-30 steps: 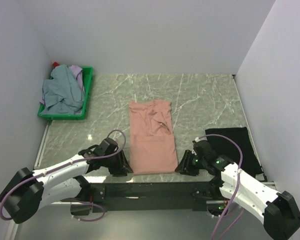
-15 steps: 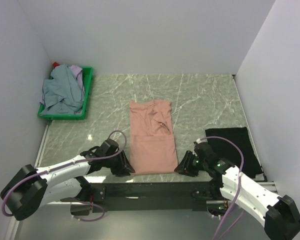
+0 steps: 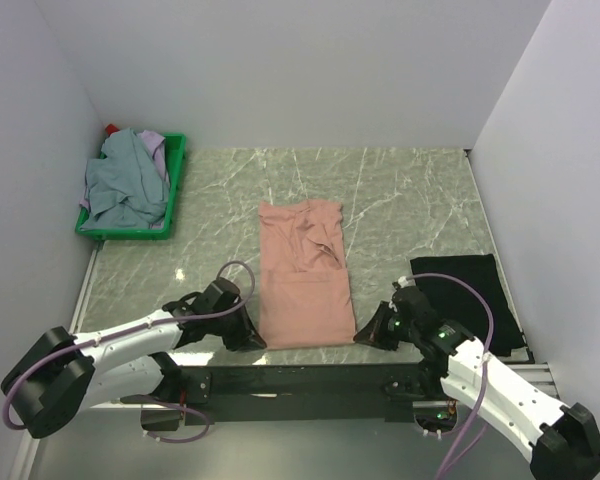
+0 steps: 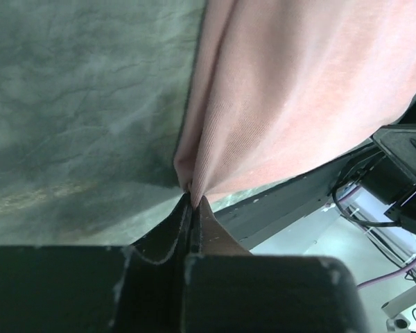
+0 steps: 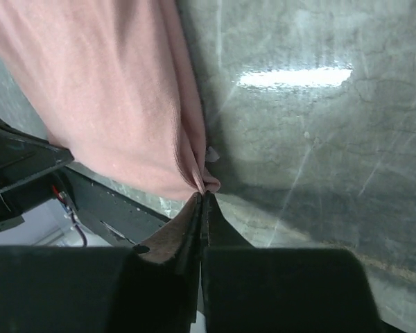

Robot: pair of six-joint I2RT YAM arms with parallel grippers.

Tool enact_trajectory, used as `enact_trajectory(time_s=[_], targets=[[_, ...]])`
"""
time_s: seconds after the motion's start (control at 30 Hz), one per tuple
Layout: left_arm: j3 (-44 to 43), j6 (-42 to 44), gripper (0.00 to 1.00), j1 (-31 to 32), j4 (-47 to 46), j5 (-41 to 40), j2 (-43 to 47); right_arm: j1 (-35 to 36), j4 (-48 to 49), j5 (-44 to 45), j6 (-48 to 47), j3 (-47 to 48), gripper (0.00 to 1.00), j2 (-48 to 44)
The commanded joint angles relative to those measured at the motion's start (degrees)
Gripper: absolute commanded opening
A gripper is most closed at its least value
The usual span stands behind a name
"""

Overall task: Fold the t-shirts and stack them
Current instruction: Fold the tshirt

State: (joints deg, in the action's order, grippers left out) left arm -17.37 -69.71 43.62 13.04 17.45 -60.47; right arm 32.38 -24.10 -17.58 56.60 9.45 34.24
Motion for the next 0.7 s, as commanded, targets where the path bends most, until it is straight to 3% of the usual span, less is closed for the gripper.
enact_trajectory(time_s=[0.0,0.37,0.67], targets=[[-3.81,0.81,0.01,0.15,2.51,-1.55,1.49,0.23,-2.62,2.2,-1.4,3.99,0.0,-2.06],[-14.78,3.0,0.01,-0.37,10.95,-1.98,4.13,0.23,-9.74,6.06,-5.27,16.1,0.0,-2.78],[-27.53,9.58,0.01,-8.45,15.79,1.78,-0.79,-0.83,-8.43,11.17,-9.84,32.36,0.0,8.38]])
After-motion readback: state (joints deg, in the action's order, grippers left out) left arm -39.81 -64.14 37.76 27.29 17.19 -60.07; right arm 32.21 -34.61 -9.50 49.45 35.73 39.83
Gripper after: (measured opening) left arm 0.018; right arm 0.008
